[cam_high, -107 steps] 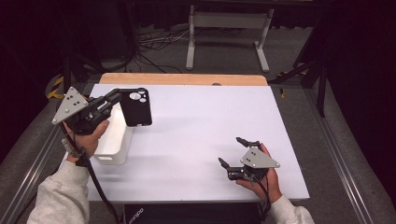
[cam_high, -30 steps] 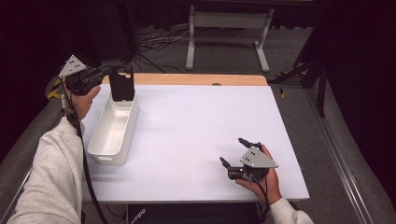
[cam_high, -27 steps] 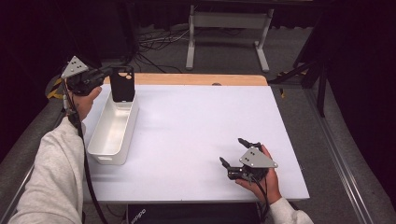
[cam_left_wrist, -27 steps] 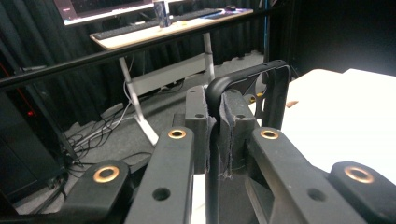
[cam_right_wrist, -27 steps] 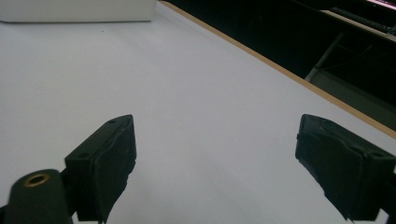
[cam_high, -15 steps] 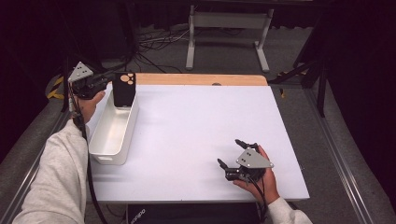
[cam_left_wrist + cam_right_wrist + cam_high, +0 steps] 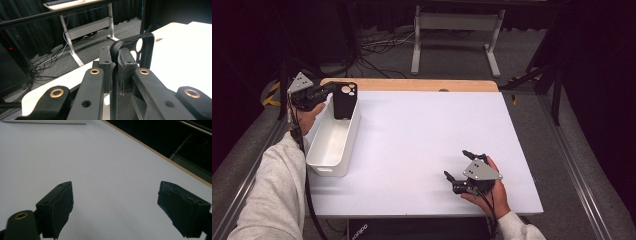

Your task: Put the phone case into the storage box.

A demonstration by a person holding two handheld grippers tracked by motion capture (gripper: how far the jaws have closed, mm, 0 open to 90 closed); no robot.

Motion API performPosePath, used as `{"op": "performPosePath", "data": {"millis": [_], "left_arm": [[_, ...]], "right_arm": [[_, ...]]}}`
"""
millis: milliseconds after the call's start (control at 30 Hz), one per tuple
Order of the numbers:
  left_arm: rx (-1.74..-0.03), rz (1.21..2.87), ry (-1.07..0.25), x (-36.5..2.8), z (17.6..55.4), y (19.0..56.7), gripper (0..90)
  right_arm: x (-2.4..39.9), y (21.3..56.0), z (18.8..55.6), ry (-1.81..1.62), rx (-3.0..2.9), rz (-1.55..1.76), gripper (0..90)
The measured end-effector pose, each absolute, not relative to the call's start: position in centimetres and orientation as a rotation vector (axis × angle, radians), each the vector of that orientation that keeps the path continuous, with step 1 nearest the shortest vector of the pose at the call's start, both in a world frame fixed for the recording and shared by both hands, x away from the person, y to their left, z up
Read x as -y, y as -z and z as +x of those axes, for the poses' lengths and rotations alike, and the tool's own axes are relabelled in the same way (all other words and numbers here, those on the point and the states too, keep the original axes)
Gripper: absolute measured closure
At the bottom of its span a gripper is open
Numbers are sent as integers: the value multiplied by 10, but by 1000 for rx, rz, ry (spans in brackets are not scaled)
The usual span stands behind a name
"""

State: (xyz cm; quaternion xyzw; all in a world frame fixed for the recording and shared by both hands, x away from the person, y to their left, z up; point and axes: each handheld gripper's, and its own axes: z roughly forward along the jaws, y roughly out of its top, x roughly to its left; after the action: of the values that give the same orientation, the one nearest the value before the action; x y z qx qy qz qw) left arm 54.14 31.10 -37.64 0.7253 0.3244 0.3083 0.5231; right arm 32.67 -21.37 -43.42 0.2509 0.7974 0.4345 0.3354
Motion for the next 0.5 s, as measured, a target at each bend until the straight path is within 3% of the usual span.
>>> {"op": "performPosePath", "data": {"millis": [500], "left_arm": [[-800,1655,-719,-321,544,394,810]], "right_arm": [[214,435,328,-1120,-2084,656,141]]}}
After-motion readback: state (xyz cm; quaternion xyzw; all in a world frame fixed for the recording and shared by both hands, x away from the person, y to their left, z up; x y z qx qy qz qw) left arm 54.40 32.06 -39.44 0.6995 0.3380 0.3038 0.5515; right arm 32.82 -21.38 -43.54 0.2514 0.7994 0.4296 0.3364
